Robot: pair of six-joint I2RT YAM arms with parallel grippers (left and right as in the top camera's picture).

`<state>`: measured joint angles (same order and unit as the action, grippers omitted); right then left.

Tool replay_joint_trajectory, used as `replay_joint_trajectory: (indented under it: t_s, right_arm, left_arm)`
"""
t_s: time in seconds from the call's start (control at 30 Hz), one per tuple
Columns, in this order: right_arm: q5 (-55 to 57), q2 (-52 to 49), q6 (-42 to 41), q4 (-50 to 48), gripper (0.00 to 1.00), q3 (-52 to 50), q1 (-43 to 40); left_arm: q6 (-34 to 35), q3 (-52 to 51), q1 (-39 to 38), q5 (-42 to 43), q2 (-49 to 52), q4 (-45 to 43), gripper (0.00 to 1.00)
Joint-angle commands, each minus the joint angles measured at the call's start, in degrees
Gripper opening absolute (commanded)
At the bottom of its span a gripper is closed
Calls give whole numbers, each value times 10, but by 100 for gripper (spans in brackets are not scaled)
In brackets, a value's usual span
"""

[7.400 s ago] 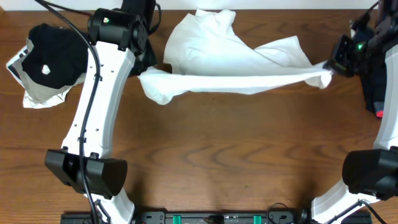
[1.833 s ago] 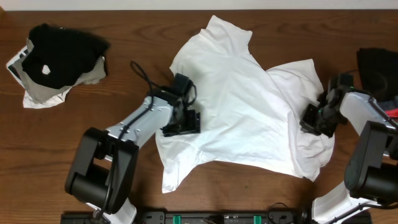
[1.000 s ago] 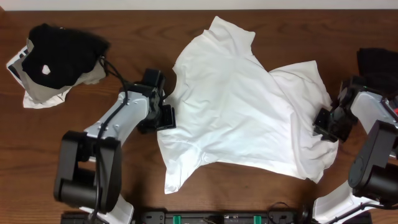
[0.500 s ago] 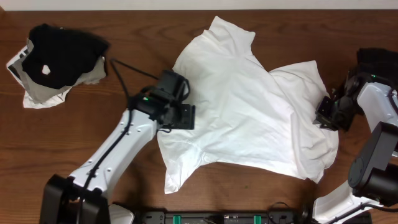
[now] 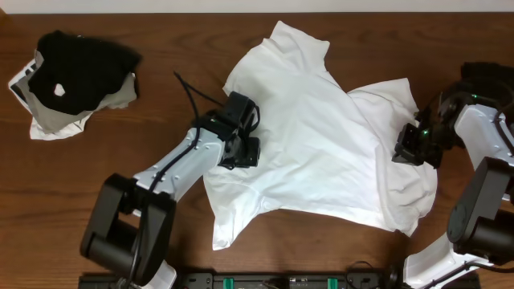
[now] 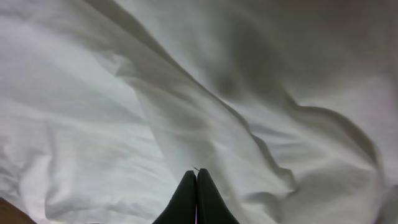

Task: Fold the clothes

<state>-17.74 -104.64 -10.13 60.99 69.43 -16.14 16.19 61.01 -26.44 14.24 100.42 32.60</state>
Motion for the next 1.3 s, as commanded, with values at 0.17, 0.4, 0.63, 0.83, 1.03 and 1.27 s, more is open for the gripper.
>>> replay_joint_trajectory:
  t_s: [0.17,0.4,0.63,0.83,1.03,1.27]
  right_arm:
    - [-9,-7,10,9,1,9,5]
    - [-9,-7,10,16,1,9,5]
    - [-10,-7,10,17,1,9,5]
    - [-9,-7,10,24,2,9,5]
    - [-10,-7,10,30,2,9,5]
    - [-9,-6,10,32,3,9,5]
  left_arm:
    - [-5,9,32,0,25,-6,6]
    - [-5,9,74,-8,26,-6,6]
    - [-5,7,85,-7,26,-6,6]
    - [-5,7,88,-8,27,-12,6]
    - [-5,7,87,-14,43,-15,6]
    - [-3,7,88,-15,71,-17,6]
